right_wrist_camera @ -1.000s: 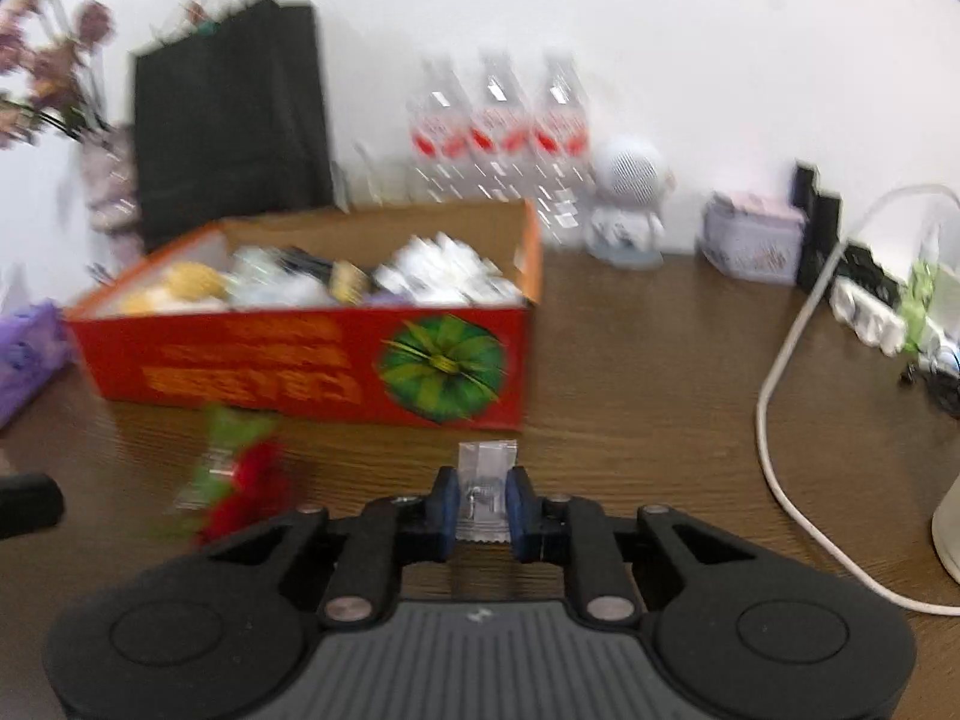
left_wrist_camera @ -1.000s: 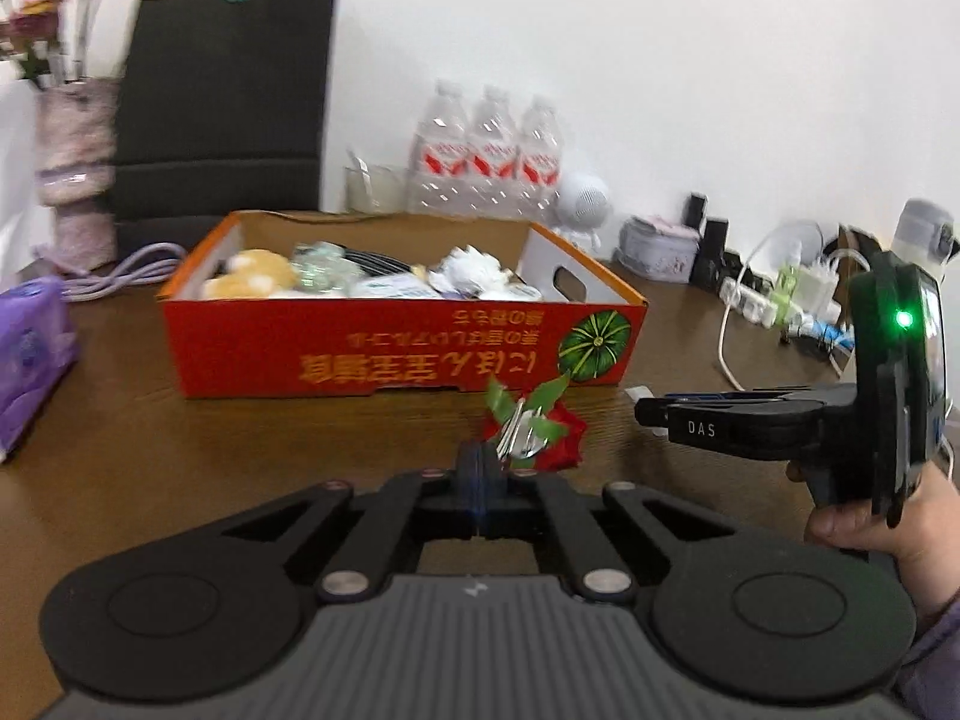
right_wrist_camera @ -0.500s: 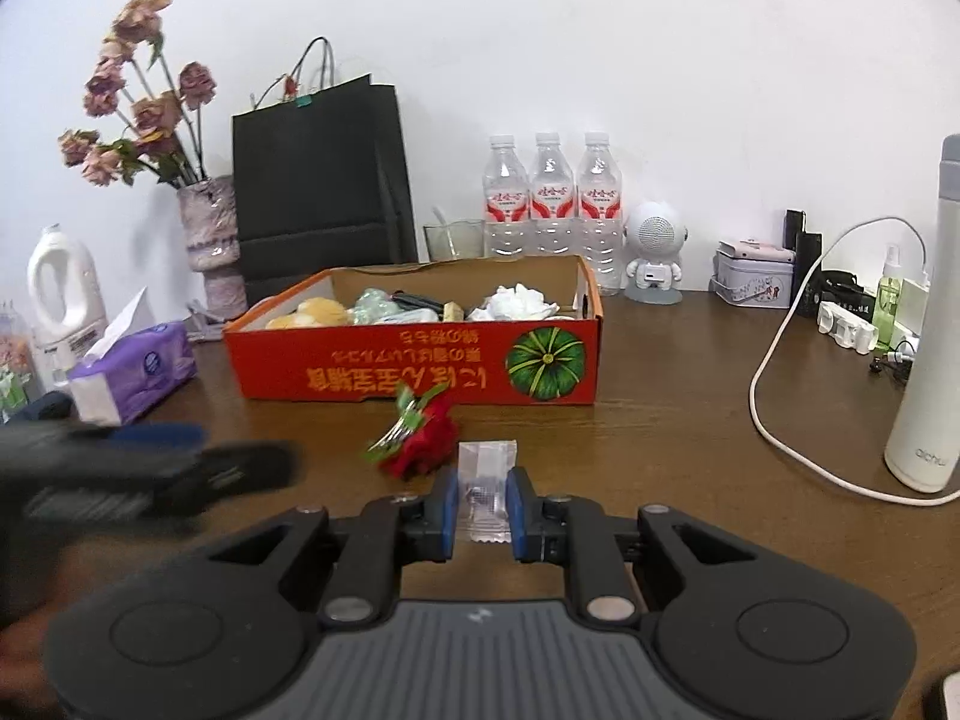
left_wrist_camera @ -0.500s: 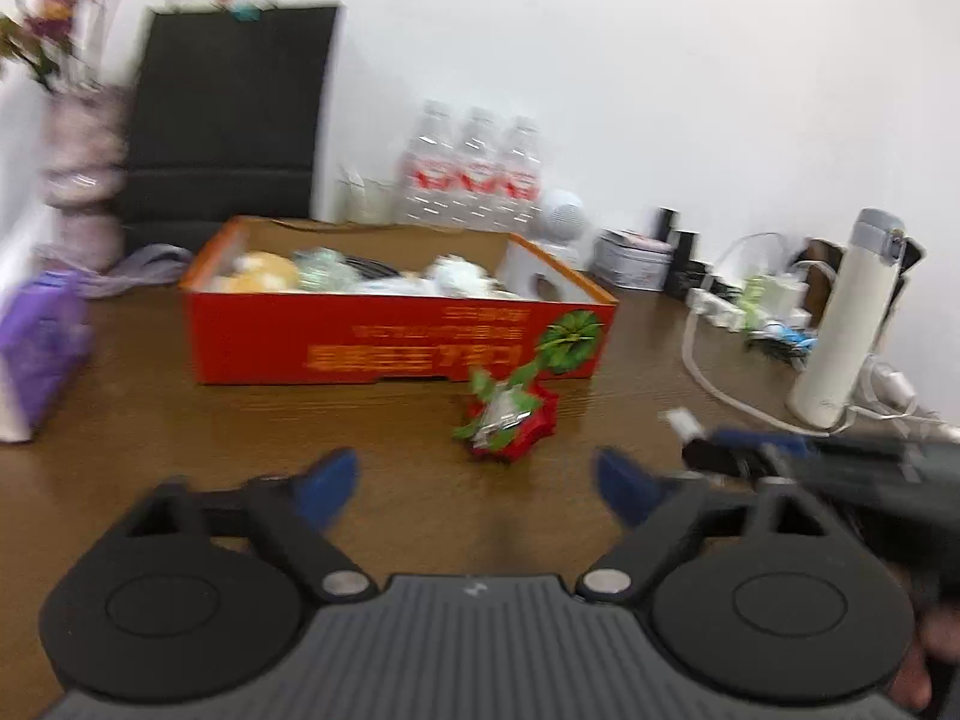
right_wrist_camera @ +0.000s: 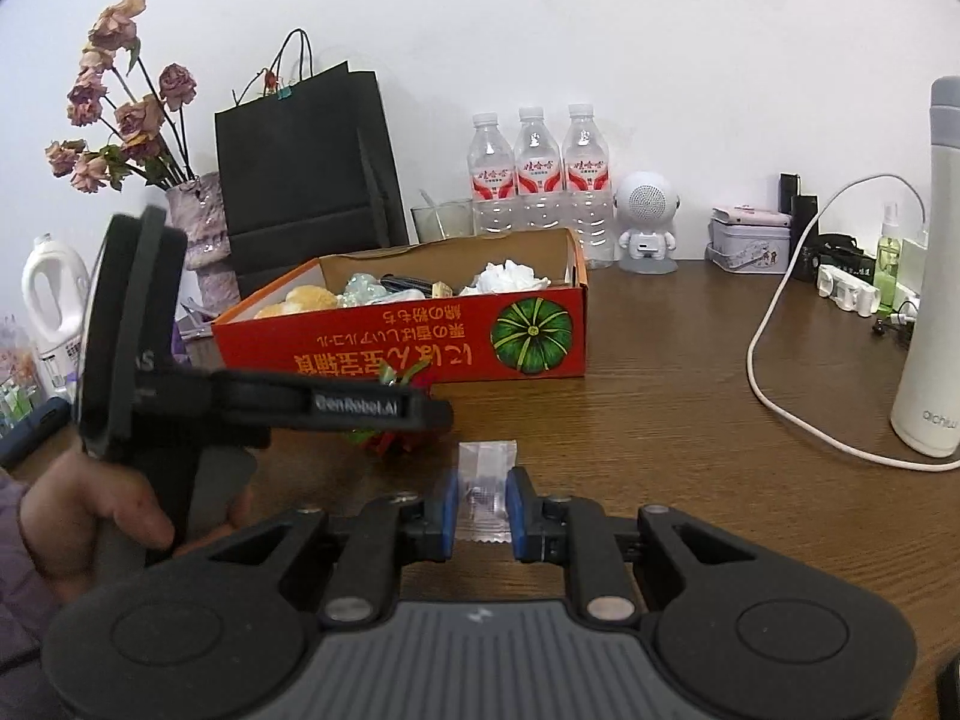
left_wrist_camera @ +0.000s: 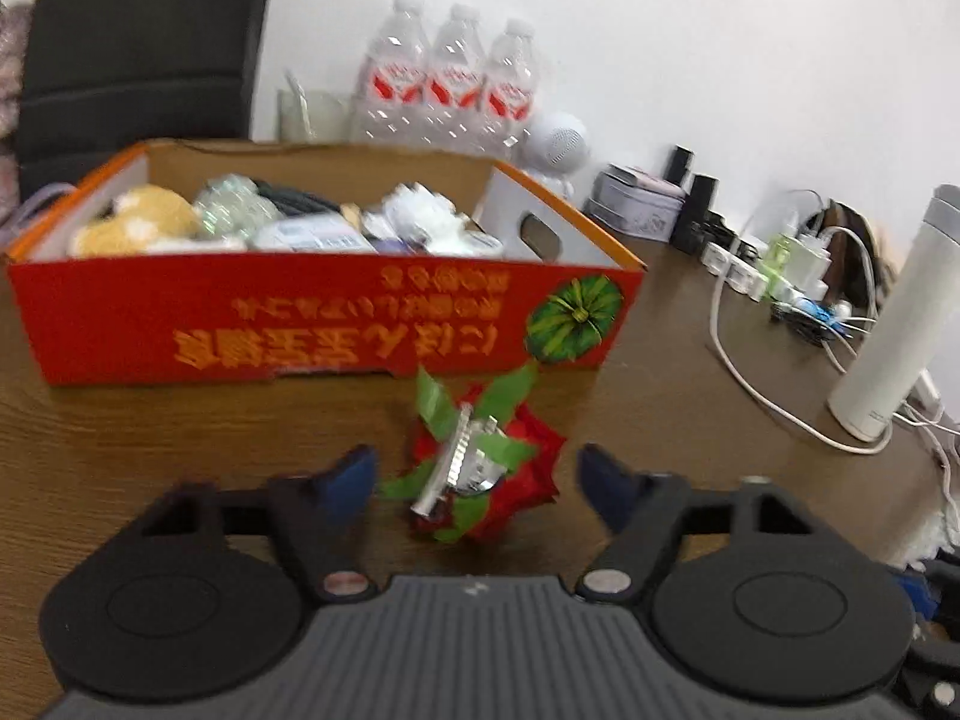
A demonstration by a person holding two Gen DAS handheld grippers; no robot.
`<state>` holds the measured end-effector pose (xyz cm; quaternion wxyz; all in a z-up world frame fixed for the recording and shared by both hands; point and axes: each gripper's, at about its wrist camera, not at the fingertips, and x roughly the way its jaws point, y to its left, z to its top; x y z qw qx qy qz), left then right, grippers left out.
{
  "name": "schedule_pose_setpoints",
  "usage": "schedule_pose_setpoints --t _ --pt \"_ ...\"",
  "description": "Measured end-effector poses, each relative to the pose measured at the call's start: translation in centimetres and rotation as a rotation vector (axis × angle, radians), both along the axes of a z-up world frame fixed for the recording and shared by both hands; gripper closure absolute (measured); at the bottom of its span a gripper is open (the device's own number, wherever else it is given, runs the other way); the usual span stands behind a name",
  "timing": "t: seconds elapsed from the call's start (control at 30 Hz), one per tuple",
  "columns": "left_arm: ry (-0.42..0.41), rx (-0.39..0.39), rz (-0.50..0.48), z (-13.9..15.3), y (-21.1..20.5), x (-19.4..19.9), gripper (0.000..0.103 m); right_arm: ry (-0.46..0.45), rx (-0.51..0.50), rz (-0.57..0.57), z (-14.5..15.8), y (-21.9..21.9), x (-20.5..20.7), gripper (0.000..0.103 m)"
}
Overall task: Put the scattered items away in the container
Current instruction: 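Grasp the red-and-green gift-wrapped item with the left gripper while the right holds the packet, then carry the gift item and clear packet with both grippers over the box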
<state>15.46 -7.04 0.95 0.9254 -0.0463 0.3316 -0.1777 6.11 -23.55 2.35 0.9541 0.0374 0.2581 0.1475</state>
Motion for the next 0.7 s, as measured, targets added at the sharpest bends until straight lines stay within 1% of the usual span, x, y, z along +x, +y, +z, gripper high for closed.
schedule_pose_setpoints --t 0.03,0.07,0.13,0.2,0.33,0.4,0.53,0.7 --pt "-0.015 0.026 -0.004 -0.1 -0.2 -0.3 0.054 0.003 0.001 0.004 -0.1 0.0 0.1 0.087" --pt "-0.024 0.048 -0.011 -0.3 -0.3 -0.5 0.055 0.005 0.003 0.006 -0.1 0.1 0.2 0.087" --pt "-0.036 0.056 -0.023 -0.3 -0.3 -1.0 0.059 0.010 0.009 0.012 -0.4 0.1 0.3 0.087" --pt "-0.043 0.052 -0.013 -0.3 -0.2 -1.2 0.061 0.015 0.005 0.018 -0.6 0.3 0.2 0.087" --pt "-0.048 0.041 0.051 0.2 0.5 -3.1 0.062 0.017 0.015 0.041 -0.6 0.6 -0.2 0.087" --pt "-0.066 0.038 0.078 0.5 1.4 -5.4 0.062 0.011 0.014 0.057 -0.3 0.8 -0.4 0.087" --pt "-0.114 0.063 0.156 1.0 3.3 -10.7 0.062 -0.002 -0.006 0.092 0.0 1.8 -1.4 0.087" --pt "-0.254 0.126 0.223 3.0 3.7 -18.3 0.062 -0.030 -0.021 0.112 0.4 3.2 -4.2 0.087"
